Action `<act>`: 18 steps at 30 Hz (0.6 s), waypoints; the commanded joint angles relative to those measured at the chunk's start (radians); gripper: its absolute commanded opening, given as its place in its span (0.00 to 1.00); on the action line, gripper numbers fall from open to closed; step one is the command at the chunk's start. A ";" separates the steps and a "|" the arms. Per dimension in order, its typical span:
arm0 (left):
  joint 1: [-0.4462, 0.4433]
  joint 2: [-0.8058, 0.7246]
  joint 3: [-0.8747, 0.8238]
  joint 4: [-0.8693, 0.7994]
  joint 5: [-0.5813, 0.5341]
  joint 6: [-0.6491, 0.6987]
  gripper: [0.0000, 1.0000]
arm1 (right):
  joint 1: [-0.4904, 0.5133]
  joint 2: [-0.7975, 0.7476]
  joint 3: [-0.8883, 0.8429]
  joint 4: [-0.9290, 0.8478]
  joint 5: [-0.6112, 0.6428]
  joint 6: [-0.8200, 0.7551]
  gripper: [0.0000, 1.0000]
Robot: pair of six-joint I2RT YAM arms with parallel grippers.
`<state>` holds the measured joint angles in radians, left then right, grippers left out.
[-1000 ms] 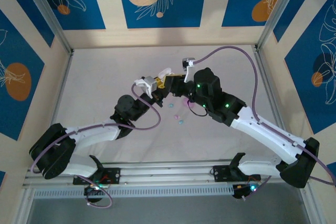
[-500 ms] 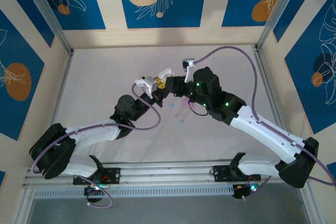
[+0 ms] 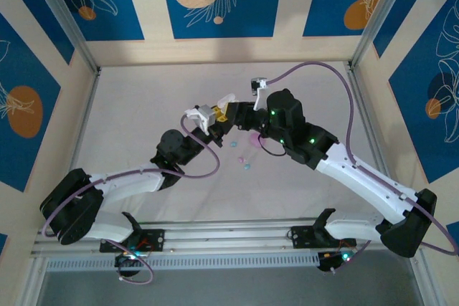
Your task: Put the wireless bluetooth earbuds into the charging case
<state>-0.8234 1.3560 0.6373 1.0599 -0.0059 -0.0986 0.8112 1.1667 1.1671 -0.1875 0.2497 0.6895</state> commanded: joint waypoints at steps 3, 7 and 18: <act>-0.011 -0.009 0.032 0.054 0.025 0.018 0.17 | -0.005 -0.014 0.030 0.014 -0.022 0.021 0.29; -0.012 -0.010 0.034 0.057 0.020 0.016 0.17 | -0.005 -0.008 0.031 -0.006 -0.023 0.024 0.29; -0.011 -0.009 0.030 0.066 0.019 0.029 0.17 | -0.009 -0.003 0.086 -0.141 -0.047 0.036 0.29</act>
<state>-0.8234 1.3560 0.6373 1.0630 -0.0010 -0.0944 0.8097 1.1667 1.2091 -0.2775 0.2226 0.7120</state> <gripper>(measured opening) 0.214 0.292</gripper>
